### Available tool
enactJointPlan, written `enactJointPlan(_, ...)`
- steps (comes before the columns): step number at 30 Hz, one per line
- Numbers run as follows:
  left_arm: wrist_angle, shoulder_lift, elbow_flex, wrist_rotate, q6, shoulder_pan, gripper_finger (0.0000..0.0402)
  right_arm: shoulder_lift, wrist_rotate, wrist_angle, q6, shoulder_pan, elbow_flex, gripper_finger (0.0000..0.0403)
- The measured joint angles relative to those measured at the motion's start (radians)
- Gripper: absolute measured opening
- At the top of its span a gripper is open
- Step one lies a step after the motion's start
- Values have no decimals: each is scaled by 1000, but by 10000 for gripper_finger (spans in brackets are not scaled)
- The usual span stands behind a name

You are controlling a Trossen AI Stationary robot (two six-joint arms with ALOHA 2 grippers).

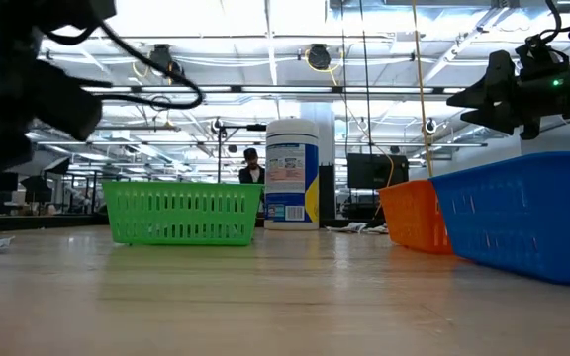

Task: Pick & Place First Aid Supplies
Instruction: Put the green bandage into the green bin

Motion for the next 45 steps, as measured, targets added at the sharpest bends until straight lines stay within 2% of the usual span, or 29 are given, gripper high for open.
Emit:
enactJointPlan(7,29,33,-30,3,-24,-43,234,0,0,0,0,0,0,267)
enactJointPlan(11,39,45,-30,4,-21,-47,211,0,0,0,0,0,0,267)
enactJointPlan(15,25,46,-30,-4,-16,-48,156,0,0,0,0,0,0,267)
enactJointPlan(23,-9,43,-45,-38,-22,-47,12,0,0,0,0,0,0,267)
enactJointPlan(28,-54,39,-35,-38,-12,-38,7,0,0,0,0,0,0,267)
enactJointPlan(38,-332,-113,19,-60,85,31,3,0,0,4,0,0,0,267)
enactJointPlan(41,-443,-120,66,-76,122,77,2,0,0,3,0,0,0,267)
enactJointPlan(45,-549,-72,166,-119,255,159,2,0,0,3,0,0,0,267)
